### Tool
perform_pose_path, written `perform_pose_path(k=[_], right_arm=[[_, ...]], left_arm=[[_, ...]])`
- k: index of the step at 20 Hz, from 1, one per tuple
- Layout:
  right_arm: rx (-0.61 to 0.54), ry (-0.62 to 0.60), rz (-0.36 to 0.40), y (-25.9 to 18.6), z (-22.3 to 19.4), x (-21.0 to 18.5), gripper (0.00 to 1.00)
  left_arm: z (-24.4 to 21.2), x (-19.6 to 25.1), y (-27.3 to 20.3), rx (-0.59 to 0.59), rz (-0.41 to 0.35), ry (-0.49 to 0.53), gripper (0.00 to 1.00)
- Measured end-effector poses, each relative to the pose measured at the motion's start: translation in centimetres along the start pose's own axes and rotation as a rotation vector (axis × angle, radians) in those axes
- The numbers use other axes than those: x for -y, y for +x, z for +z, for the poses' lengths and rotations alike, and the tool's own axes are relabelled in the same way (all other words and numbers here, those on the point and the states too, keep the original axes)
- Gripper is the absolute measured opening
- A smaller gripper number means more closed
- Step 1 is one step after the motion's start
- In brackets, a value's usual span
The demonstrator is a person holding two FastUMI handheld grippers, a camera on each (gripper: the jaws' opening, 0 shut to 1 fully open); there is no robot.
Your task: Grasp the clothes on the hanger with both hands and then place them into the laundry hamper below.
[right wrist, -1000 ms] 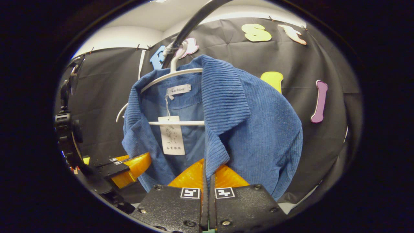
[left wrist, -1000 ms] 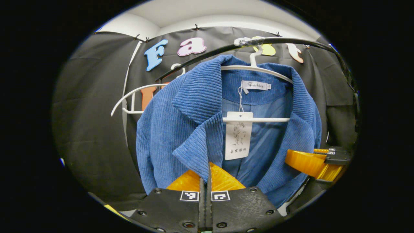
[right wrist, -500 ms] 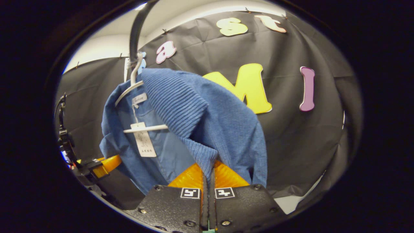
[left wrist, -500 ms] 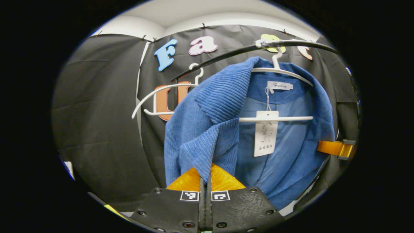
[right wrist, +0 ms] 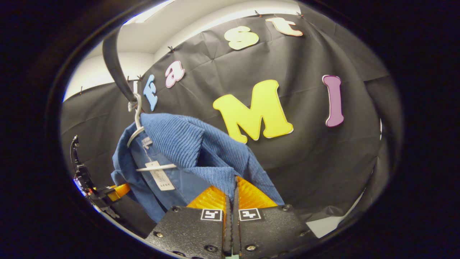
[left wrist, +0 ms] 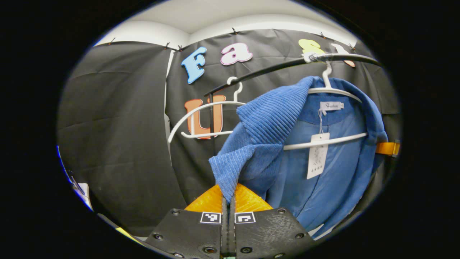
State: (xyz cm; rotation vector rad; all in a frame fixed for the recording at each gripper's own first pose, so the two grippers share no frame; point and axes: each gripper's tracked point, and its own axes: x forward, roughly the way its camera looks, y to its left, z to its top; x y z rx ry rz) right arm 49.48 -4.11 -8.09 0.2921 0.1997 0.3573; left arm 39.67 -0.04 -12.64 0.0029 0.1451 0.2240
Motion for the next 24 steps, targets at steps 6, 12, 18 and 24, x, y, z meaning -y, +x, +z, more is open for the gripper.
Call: perform_pose_path(k=[6,12,18,24], right_arm=[[0.065,0.03,-0.034,0.5,4.2,2.0,0.04],[0.119,0.073,-0.014,0.7,7.2,2.3,0.04],[0.147,0.114,0.026,0.6,9.7,2.2,0.04],[0.217,0.079,-0.021,2.1,13.3,2.5,0.04]], left_arm=[[4.0,-3.2,0.4,0.05,0.052,-0.018,0.0],[8.7,-5.6,1.2,0.118,0.075,-0.022,0.0],[11.5,-6.9,1.8,0.148,0.08,-0.049,0.0],[13.2,-7.3,3.0,0.165,0.078,-0.061,0.0]])
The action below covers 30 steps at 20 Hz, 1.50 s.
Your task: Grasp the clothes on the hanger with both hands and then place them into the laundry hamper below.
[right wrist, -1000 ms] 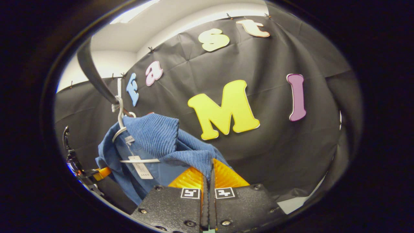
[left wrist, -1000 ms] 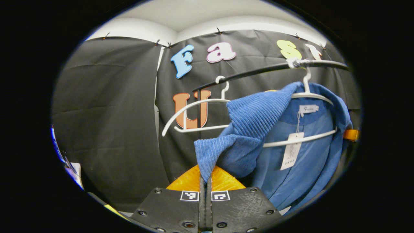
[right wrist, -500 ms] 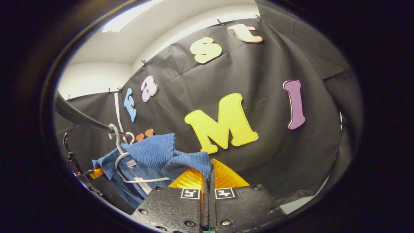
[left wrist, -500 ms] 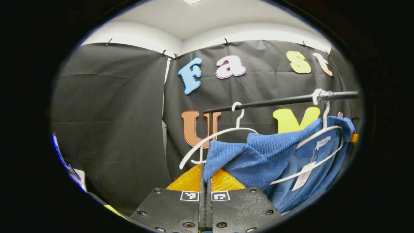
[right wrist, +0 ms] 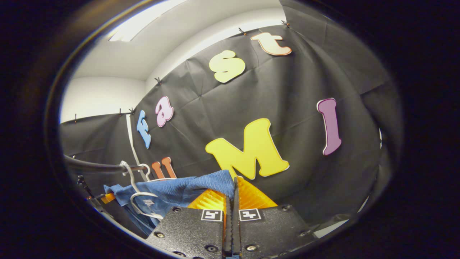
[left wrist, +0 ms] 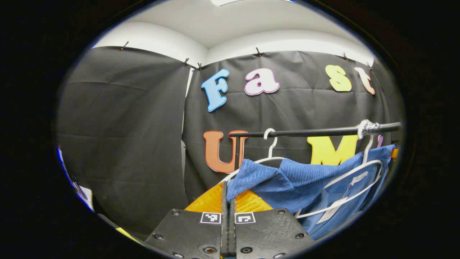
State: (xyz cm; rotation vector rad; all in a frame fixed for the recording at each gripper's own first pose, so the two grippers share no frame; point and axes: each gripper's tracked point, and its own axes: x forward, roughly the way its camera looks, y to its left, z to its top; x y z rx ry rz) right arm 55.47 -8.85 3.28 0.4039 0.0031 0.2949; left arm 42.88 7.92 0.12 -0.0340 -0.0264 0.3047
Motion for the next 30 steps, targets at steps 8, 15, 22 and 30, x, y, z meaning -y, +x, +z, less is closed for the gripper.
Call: perform_pose_path(k=[8,15,22,30], right_arm=[[-0.049,-0.139,-0.089,2.3,-2.7,1.1,0.04],[-0.134,-0.162,-0.121,3.4,-6.4,2.2,0.04],[-0.188,-0.147,-0.118,3.2,-9.6,2.5,0.04],[-0.288,-0.151,-0.16,2.5,-15.5,4.5,0.04]], left_arm=[[-1.4,-0.2,2.3,-0.045,-0.009,0.021,0.0],[-5.3,-0.1,3.4,-0.138,-0.021,0.019,0.05],[-9.7,-0.4,3.1,-0.2,-0.014,0.015,0.0],[-14.0,0.5,1.4,-0.246,-0.036,0.058,0.0]])
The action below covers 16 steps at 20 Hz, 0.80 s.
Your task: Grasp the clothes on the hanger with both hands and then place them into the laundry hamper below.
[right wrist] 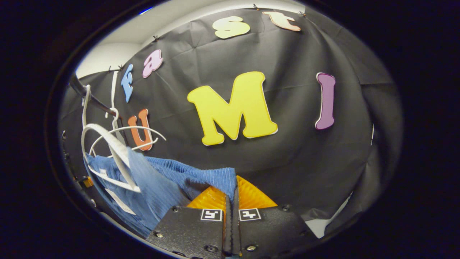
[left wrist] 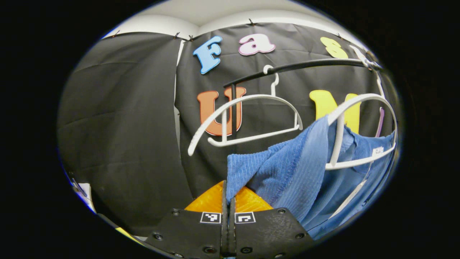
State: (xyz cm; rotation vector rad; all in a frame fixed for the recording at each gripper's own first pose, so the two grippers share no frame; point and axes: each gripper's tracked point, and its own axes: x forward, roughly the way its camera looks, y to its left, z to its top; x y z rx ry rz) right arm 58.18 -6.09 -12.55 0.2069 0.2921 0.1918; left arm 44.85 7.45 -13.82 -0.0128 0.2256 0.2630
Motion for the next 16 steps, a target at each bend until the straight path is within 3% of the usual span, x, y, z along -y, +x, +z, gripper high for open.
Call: perform_pose_path(k=[7,10,11,12,15,16], right_arm=[[-0.052,0.027,0.0,-0.5,-2.8,0.2,0.04],[-0.077,0.014,-0.004,-0.5,-3.6,0.2,0.04],[-0.086,0.003,-0.005,-0.6,-4.0,0.2,0.04],[-0.092,-0.008,-0.003,-0.7,-4.4,0.0,0.04],[-0.101,-0.044,0.002,-1.0,-5.2,-0.5,0.04],[-0.109,-0.039,0.008,-0.9,-5.3,-0.6,0.04]], left_arm=[[-2.2,1.1,-0.8,-0.015,-0.029,-0.014,0.0],[-3.6,0.8,-0.6,-0.058,-0.036,-0.067,0.0],[-4.2,0.6,-0.6,-0.073,-0.036,-0.085,0.05],[-4.6,0.5,-0.8,-0.081,-0.037,-0.084,0.0],[-5.2,0.4,-1.1,-0.085,-0.037,-0.049,0.0],[-4.8,0.6,-1.2,-0.072,-0.046,-0.064,0.05]])
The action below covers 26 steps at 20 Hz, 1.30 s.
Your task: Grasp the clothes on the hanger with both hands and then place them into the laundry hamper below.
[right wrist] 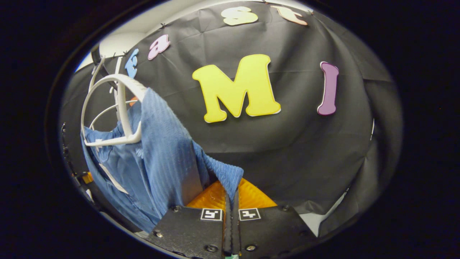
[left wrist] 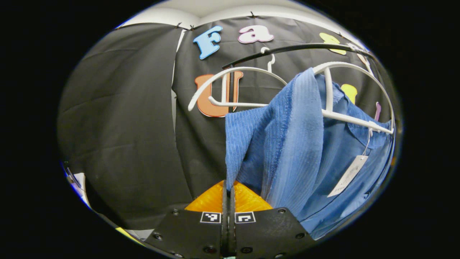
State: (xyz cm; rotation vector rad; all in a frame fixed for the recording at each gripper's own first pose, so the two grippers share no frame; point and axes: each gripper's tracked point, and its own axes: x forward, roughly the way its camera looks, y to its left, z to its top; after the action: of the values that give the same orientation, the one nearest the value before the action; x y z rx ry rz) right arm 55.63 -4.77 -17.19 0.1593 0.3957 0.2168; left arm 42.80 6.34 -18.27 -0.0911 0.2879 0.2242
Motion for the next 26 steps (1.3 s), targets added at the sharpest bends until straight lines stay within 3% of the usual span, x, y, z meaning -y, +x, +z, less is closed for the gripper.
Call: perform_pose_path(k=[3,9,11,13,14,15,16,19,20,21,24,26], right_arm=[[0.004,0.072,0.045,-0.5,0.1,-0.3,0.04],[0.02,0.04,0.054,-0.8,0.9,0.1,0.04],[0.018,0.027,0.054,-0.7,0.8,0.0,0.04],[0.021,0.019,0.051,-0.8,1.0,0.2,0.04],[0.023,0.018,0.05,-0.8,1.1,0.2,0.04],[0.024,0.016,0.05,-0.7,1.1,0.1,0.04],[0.025,0.012,0.049,-0.6,1.2,0.1,0.04],[0.034,0.022,0.064,-0.4,1.4,0.0,0.04],[0.039,0.034,0.079,-0.4,1.7,-0.2,0.04],[0.058,0.057,0.089,-0.5,2.3,-0.2,0.04],[0.13,0.095,0.069,-0.4,4.8,0.8,0.04],[0.187,0.099,0.044,-0.3,7.1,1.5,0.04]], left_arm=[[1.6,-0.3,0.3,0.043,-0.028,-0.042,0.0],[2.5,1.1,1.1,0.067,-0.222,-0.06,0.02],[2.7,1.8,1.5,0.083,-0.29,-0.024,0.18],[2.7,1.6,2.1,0.074,-0.303,-0.001,0.4],[2.8,1.4,2.4,0.074,-0.301,-0.002,0.41],[2.8,1.8,2.7,0.07,-0.311,-0.011,0.29],[2.9,2.2,3.0,0.066,-0.328,-0.02,0.4],[2.8,1.0,4.9,0.061,-0.238,0.015,0.0],[3.2,1.5,4.8,0.058,-0.245,0.008,0.06],[3.9,1.5,4.5,0.073,-0.238,0.014,0.0],[6.9,-0.1,4.8,0.133,-0.17,0.047,0.0],[9.1,-1.6,4.8,0.165,-0.123,0.008,0.0]])
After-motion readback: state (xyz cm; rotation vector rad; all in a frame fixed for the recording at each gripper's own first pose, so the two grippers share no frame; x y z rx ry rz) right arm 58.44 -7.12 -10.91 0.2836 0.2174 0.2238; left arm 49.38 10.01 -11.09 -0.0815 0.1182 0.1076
